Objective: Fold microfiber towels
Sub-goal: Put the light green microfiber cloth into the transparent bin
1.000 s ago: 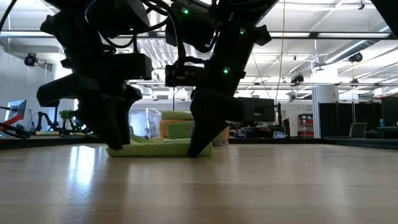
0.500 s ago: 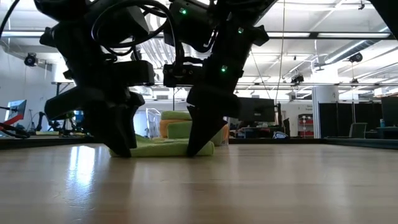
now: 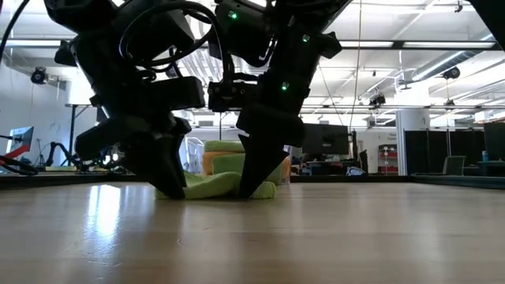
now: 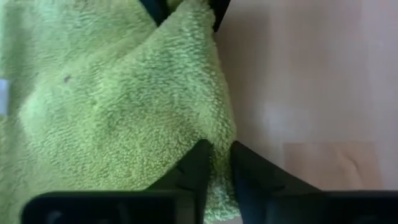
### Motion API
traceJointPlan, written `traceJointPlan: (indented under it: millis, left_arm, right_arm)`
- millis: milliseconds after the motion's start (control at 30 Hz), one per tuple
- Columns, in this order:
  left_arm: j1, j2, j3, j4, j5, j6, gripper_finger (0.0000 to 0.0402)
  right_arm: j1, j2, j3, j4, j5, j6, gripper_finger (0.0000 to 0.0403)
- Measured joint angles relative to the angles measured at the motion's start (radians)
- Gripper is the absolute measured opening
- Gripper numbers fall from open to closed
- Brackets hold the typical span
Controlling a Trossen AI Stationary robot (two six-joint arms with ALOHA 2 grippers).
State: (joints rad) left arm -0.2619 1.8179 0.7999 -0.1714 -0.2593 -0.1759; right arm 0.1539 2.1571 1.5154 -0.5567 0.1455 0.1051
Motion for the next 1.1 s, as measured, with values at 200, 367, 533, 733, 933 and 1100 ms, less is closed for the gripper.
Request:
traceJointPlan:
  millis: [200,367,533,733,933,1100]
  left_arm:
    - [0.000,-0.017,-0.005,0.010,-0.042,0.014,0.0005]
    - [0.000,-0.042,0.006,0.021,-0.061,0.060,0.0006]
    - [0.001,-0.115,0.007,0.017,-0.059,0.061,0.0006]
    - [0.010,-0.237,0.018,-0.033,-0.080,0.111,0.0006]
    - [0.025,-0.355,0.022,-0.083,-0.116,0.130,0.0006]
    - [0.032,-0.475,0.027,-0.087,-0.116,0.210,0.0006]
  right_arm:
    - [0.000,0.000,0.001,-0.013,-0.022,0.022,0.0062]
    - [0.000,-0.009,0.001,-0.024,-0.050,0.066,0.0016]
    - [0.000,-0.053,0.001,-0.055,-0.055,0.105,0.0011]
    - [-0.004,-0.121,0.001,-0.078,-0.055,0.107,0.0010]
    - [-0.021,-0.202,0.001,-0.099,-0.067,0.133,0.0010]
    - [-0.035,-0.264,0.003,-0.100,-0.074,0.152,0.0009]
